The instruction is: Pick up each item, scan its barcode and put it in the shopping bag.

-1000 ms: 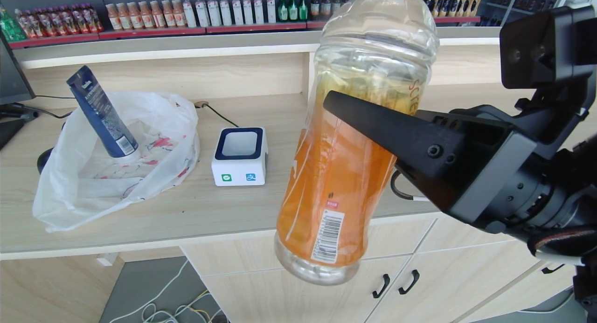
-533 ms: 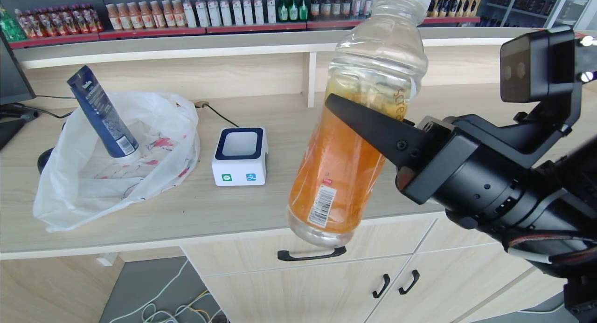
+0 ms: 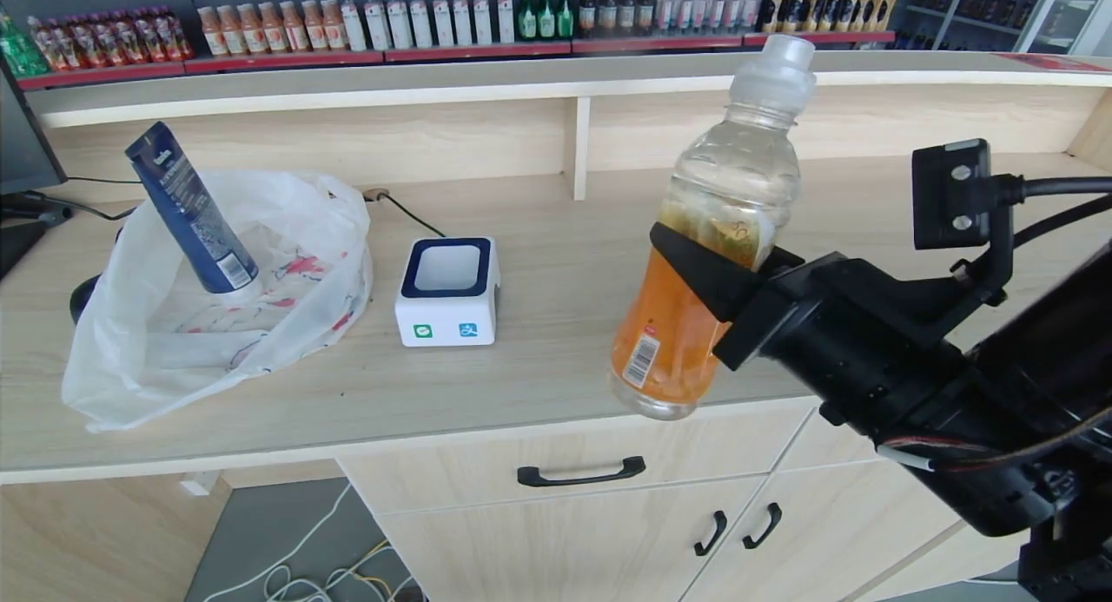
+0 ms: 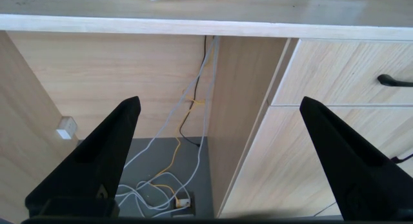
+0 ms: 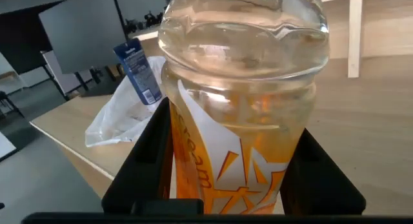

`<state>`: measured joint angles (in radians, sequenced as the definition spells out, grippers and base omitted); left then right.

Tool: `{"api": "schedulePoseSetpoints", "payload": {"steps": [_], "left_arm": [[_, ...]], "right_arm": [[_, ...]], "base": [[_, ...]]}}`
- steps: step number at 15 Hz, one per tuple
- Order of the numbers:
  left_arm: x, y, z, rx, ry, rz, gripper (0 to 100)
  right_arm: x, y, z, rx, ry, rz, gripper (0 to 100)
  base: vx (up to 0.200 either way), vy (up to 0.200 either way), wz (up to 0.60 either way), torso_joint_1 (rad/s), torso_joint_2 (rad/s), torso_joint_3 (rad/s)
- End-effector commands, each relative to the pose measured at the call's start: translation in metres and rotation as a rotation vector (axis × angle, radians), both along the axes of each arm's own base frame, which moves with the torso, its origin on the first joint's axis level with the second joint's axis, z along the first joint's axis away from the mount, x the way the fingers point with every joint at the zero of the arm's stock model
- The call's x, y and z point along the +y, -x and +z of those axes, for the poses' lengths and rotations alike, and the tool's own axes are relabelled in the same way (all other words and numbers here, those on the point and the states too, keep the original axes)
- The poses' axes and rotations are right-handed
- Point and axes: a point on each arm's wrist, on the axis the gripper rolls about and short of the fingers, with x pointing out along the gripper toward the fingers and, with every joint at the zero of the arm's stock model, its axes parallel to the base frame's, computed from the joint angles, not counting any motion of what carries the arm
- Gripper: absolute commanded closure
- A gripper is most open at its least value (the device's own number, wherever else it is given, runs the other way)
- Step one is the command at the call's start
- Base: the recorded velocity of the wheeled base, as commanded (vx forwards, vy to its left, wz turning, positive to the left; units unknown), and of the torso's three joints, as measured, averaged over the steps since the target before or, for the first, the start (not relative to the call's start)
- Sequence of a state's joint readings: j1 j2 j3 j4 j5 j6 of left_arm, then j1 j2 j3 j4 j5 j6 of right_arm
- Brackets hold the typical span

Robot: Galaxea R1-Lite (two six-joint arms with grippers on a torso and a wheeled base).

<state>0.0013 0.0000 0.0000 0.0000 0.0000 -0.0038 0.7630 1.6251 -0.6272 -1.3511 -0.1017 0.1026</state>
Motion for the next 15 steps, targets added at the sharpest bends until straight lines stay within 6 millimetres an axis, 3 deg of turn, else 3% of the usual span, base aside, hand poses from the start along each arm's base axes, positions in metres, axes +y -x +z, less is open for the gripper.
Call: {"api": "schedulePoseSetpoints", "payload": {"steps": [1, 8, 15], "left_arm": [[0.0, 0.0, 0.0, 0.0, 0.001, 0.0, 0], [0.0, 0.0, -0.0002, 0.002, 0.001, 0.0, 0], [0.0, 0.0, -0.0002, 0.002, 0.001, 0.0, 0]], "right_arm": [[-0.0076, 0.0, -0.0001, 0.01, -0.002, -0.129, 100], [-0.0115, 0.0042, -0.0024, -0.066, 0.088, -0.265, 100], [-0.0099, -0.0011, -0.0015, -0.078, 0.062, -0.272, 100]], "base": [[0.0, 0.0, 0.0, 0.0, 0.0, 0.0], [0.0, 0.0, 0.0, 0.0, 0.0, 0.0], [0.0, 0.2, 0.0, -0.01, 0.0, 0.002]]}}
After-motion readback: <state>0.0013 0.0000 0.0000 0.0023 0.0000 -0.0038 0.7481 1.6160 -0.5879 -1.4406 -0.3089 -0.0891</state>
